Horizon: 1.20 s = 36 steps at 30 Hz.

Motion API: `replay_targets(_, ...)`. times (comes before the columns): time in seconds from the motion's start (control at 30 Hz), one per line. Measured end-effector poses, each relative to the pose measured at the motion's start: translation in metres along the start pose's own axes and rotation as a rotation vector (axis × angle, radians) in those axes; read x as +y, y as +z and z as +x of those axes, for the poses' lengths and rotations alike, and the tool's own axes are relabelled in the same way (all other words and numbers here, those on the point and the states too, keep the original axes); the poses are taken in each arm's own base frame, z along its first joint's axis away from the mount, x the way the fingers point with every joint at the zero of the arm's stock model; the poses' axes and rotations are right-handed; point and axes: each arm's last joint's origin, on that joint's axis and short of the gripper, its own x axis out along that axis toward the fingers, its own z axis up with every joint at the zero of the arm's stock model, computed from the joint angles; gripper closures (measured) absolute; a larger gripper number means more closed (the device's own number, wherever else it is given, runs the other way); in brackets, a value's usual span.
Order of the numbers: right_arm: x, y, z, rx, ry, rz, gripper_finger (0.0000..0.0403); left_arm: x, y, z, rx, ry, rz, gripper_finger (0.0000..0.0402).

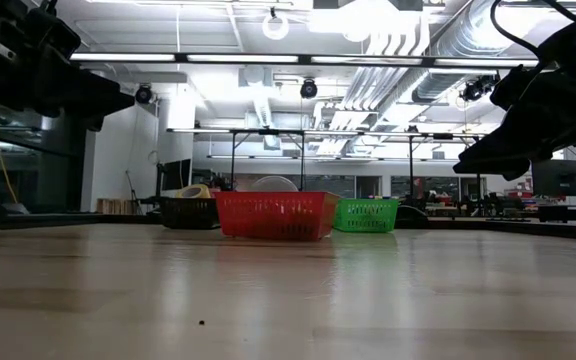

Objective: Pick and place Stapler, Stapler remover, tape
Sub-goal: Return to Home Position

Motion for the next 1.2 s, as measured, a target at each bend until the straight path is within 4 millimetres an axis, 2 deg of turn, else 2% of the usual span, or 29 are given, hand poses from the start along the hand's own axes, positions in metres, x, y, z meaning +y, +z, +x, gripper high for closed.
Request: replay_targets(1.2,0.0000,0.0001,0.0000,0.000,0.000,0.000,0.0205,0.0000,0.0000,0.0000,0.000,0.000,0.000,0.0237)
